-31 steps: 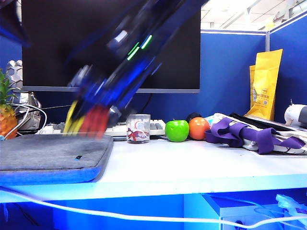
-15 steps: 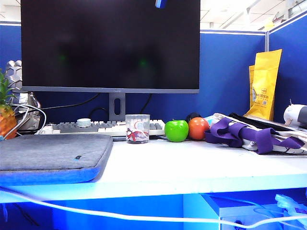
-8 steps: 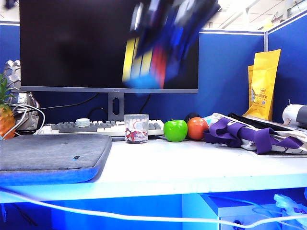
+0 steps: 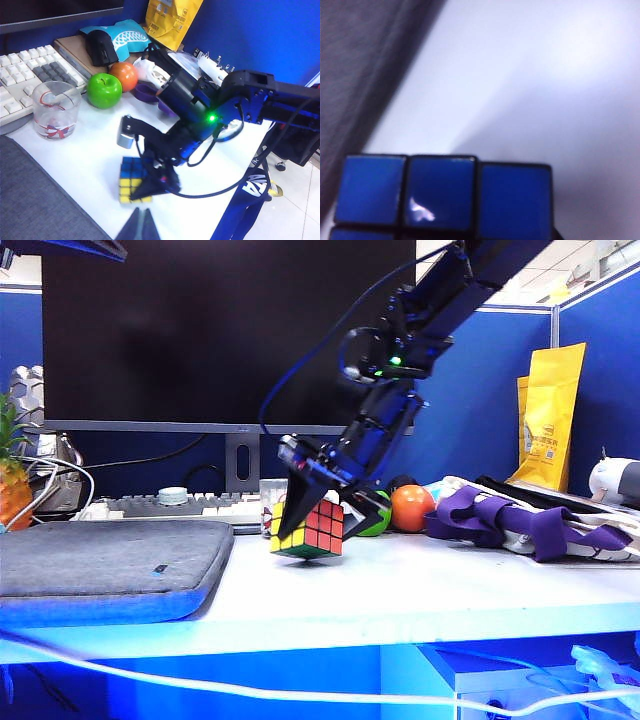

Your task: Rotate the Rubik's Cube so that its red face is facing towards you.

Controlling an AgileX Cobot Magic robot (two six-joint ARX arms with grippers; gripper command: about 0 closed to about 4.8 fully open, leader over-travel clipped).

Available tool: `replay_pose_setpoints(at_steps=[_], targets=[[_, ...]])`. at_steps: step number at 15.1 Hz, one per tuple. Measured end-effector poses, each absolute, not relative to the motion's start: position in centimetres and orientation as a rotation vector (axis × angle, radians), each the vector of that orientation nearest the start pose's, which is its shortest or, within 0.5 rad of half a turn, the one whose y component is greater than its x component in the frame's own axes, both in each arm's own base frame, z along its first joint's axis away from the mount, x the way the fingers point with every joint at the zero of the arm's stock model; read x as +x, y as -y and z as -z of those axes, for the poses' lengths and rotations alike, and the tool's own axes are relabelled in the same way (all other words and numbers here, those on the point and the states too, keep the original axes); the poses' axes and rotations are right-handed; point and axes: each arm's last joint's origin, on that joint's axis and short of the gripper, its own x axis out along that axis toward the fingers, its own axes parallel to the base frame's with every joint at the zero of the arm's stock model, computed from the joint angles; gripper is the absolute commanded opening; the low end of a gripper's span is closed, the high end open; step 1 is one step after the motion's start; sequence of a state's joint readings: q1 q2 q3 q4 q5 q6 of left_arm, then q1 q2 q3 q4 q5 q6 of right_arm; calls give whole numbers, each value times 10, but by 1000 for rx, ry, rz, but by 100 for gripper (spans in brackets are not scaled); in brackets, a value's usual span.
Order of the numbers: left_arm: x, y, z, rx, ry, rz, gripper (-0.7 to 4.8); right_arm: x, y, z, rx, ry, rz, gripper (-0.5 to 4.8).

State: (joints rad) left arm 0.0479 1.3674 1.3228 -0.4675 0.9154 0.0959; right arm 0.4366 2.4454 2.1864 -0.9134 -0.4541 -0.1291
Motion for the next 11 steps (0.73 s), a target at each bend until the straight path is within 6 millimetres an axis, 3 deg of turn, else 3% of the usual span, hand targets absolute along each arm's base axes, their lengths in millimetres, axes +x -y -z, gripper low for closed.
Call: replay_pose_setpoints(at_steps=[4, 7, 8, 9, 11], targets=[[289, 9, -369, -156, -426, 867, -3, 469, -224, -183, -248, -1057, -649, -3], [289, 9, -369, -156, -427, 868, -3, 470, -223, -184, -262, -1047, -624, 20], [289, 9, -369, -156, -426, 868, -3, 470, -223, -184, -262, -1047, -624, 195], [289, 9, -369, -156, -426, 868, -3, 470, -223, -184, -258, -1047, -621, 458], [289, 9, -369, -157, -427, 868, -3, 470, -222, -181, -266, -1066, -594, 479]])
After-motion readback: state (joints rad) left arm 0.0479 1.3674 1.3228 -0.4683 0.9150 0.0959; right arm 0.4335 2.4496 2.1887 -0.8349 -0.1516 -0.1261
